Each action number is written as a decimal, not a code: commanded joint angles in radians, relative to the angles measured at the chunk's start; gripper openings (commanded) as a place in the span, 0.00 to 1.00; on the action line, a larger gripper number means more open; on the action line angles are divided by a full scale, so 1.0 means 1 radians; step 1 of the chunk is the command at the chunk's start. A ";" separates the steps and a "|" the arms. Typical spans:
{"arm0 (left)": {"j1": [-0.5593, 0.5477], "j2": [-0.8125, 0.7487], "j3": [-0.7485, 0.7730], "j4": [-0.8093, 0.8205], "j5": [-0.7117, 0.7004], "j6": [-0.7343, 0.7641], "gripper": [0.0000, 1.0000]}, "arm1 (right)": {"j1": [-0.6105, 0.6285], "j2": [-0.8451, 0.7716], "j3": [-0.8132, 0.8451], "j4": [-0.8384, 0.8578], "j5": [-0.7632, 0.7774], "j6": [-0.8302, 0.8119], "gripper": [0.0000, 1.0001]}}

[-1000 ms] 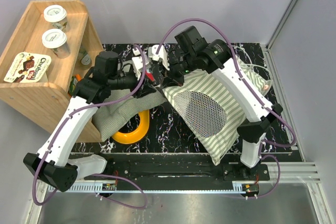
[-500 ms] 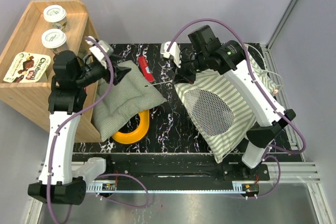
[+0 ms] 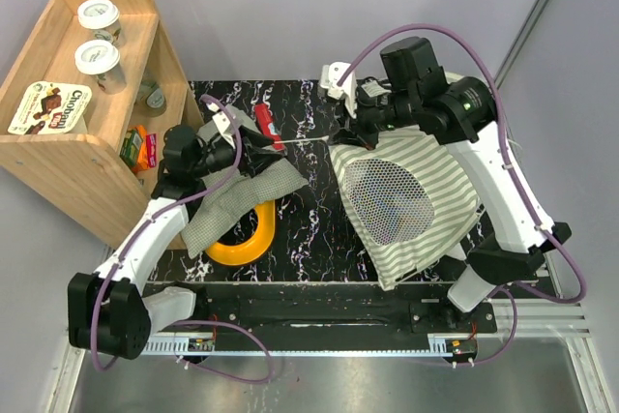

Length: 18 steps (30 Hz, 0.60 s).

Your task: Set up the pet tent

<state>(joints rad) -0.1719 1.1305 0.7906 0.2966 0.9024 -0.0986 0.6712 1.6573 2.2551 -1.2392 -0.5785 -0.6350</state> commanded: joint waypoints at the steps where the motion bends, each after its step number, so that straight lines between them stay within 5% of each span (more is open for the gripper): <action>1: -0.037 0.001 0.064 0.180 0.055 -0.004 0.55 | -0.005 -0.057 0.023 -0.006 0.006 0.005 0.00; 13: -0.288 0.179 0.036 0.724 0.109 -0.331 0.54 | -0.013 -0.120 0.008 -0.080 -0.098 0.047 0.00; 18: -0.362 0.222 0.065 0.672 0.081 -0.284 0.56 | -0.013 -0.149 -0.015 -0.045 -0.136 0.100 0.00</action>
<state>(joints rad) -0.4679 1.3334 0.7971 0.8738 0.9901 -0.3717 0.6491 1.5391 2.2475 -1.3365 -0.6189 -0.5961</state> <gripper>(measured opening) 0.540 0.020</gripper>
